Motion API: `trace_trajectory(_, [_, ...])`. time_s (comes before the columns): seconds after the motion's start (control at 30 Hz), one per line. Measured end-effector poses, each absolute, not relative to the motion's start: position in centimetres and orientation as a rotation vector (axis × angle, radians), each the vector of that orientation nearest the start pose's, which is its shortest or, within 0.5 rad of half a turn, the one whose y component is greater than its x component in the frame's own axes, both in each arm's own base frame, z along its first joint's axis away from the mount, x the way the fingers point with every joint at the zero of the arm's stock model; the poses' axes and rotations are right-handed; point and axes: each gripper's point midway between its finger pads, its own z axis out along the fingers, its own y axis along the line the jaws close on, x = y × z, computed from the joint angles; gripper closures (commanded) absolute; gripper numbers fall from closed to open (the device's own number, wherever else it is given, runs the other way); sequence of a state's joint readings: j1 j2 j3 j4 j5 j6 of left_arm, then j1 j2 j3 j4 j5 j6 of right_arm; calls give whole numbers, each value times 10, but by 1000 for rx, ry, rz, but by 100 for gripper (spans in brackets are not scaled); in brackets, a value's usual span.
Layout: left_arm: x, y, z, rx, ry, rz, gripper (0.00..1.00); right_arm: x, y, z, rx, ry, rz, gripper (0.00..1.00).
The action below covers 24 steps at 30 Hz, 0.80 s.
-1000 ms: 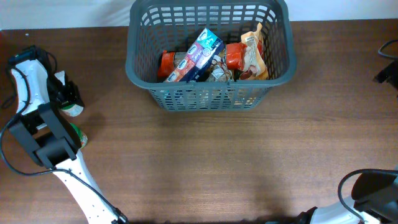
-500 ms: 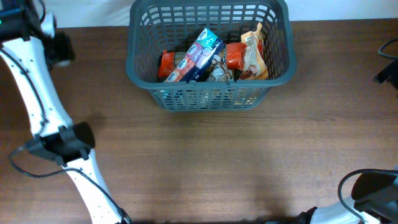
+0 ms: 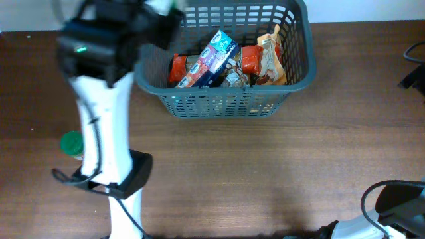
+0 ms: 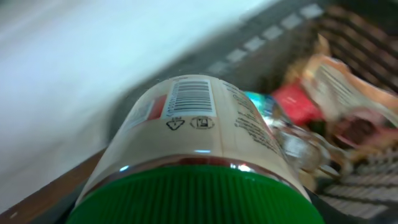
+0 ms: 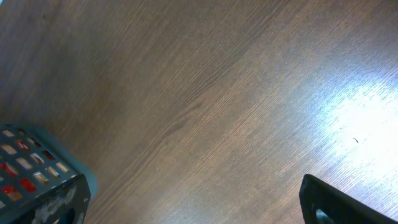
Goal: Pack container
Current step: 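Lift the jar into the basket and open the left gripper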
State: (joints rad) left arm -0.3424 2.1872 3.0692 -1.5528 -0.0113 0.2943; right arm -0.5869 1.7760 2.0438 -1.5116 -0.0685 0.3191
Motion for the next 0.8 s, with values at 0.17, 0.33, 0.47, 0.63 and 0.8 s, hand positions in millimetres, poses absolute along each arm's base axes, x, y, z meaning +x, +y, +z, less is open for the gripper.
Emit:
trace_trajectory(0.17, [454,-211,333,890,2258,-42,98,317,-197,262,1215,2531,33,1])
trace_trajectory(0.33, [456,-242,249,1049,2420,-39,55,317,-197,262,1215,2532,33,1])
trace_trajectory(0.47, [456,-245,205,1120,2509,-25,1,317,-197,262,1214,2532,33,1])
trace_trajectory(0.63, [456,-239,200,1086,2547,-21,1,317,-197,262,1215,2532,33,1])
trace_trajectory(0.8, [455,-216,243,943,2516,-34,1,317,-197,262,1215,2532,34,1])
